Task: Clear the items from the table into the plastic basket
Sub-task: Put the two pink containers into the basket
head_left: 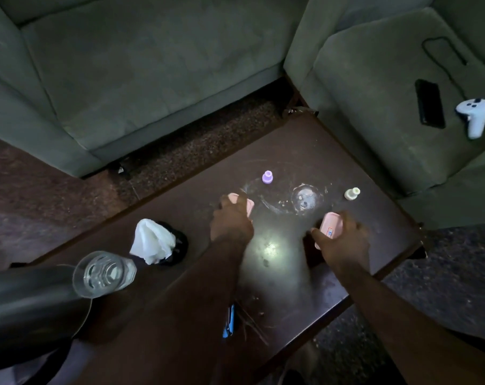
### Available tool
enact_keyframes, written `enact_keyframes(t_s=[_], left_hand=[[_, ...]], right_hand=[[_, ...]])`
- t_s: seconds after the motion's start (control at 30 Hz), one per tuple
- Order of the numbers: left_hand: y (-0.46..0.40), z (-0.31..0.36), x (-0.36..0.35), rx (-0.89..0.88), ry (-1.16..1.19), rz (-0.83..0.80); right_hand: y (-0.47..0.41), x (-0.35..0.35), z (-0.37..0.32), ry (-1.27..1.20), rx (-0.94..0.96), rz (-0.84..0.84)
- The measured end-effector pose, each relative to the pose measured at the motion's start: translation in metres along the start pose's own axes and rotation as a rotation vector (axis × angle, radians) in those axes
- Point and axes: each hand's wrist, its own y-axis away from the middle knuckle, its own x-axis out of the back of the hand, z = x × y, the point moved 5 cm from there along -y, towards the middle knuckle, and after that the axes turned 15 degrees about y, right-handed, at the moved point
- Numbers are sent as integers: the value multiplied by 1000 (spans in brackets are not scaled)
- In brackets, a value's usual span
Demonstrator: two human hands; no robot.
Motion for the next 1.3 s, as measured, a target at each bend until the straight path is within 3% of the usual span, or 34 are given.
enact_keyframes(t_s=[0.13,0.23,0.43,0.57,0.73,0.87,1.0,1.13,1.3], left_hand=[[43,18,7,-36,117,-36],[95,30,35,-188,160,-34],[187,-16,151,-287,175,58],[247,-98,240,-205,228,151],[342,-228,333,-22,331,430],[415,-333,367,150,362,683],[471,-433,370,294,432,859],[512,-526,356,510,442,907],[523,-595,320,616,316,789]], right_hand=[[40,13,-40,-8,50,5],[76,30,-71,-27,108,2],[163,65,-150,-121,225,-65],[249,72,-233,-189,390,-153],[379,60,-348,-248,688,-240],[498,21,-425,-292,912,-343],[598,-40,-467,-303,988,-569],[679,-103,-492,-251,1051,-722],[735,-181,-503,-77,1093,-786]])
